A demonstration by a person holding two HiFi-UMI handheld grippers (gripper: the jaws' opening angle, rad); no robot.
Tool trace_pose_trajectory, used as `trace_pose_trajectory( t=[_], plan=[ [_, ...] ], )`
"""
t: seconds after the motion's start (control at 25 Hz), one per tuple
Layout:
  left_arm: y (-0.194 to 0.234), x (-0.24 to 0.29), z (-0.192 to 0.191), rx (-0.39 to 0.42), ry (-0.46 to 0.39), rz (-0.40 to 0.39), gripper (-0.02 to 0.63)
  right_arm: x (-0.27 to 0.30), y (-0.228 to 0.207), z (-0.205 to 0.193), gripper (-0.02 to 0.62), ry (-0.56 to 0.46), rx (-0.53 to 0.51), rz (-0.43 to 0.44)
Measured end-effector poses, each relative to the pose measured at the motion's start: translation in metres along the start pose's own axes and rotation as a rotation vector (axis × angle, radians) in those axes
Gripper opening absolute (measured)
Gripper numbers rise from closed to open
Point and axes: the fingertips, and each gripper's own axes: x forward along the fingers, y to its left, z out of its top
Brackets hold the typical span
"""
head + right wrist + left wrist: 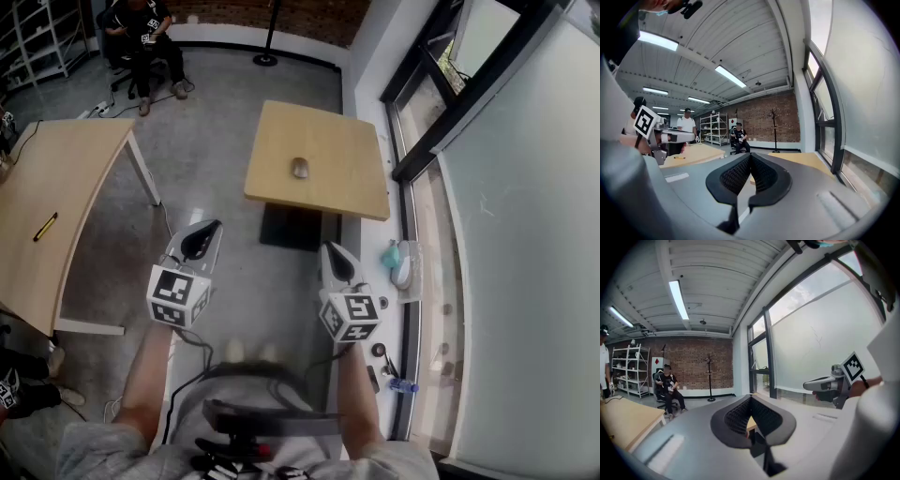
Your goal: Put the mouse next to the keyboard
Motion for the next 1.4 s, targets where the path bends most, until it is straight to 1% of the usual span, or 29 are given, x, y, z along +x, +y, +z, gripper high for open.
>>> trace_pose_trajectory(
  t=[0.16,0.44,0.68,0.96,1.16,1.4],
  plan=[
    [0.01,0.002,0.004,0.011,-0.011,0.003,-0.002,0.01,0.004,0.003,0.014,0.006,0.002,0.011],
    [0.022,0.001,0.003,0.013,-0.027,-0.002,-0.002,0.021,0.009,0.001,0.014,0.017,-0.019,-0.016],
    [0.038,0.001,0.004,-0.015,-0.03,0.011,-0.002,0.03,0.013,0.004,0.015,0.027,-0.045,-0.034],
    [0.049,0.017,0.005,-0.02,-0.04,0.01,-0.002,0.052,0.008,-0.001,0.015,0.064,-0.046,-0.032],
    [0.058,0.042,0.003,-0.032,-0.032,0.019,-0.002,0.076,-0.01,-0.001,0.015,0.08,-0.036,-0.031],
    [0.07,0.093,0.002,-0.027,-0.021,0.043,-0.002,0.122,-0.045,-0.003,0.015,0.085,-0.034,-0.022]
  ],
)
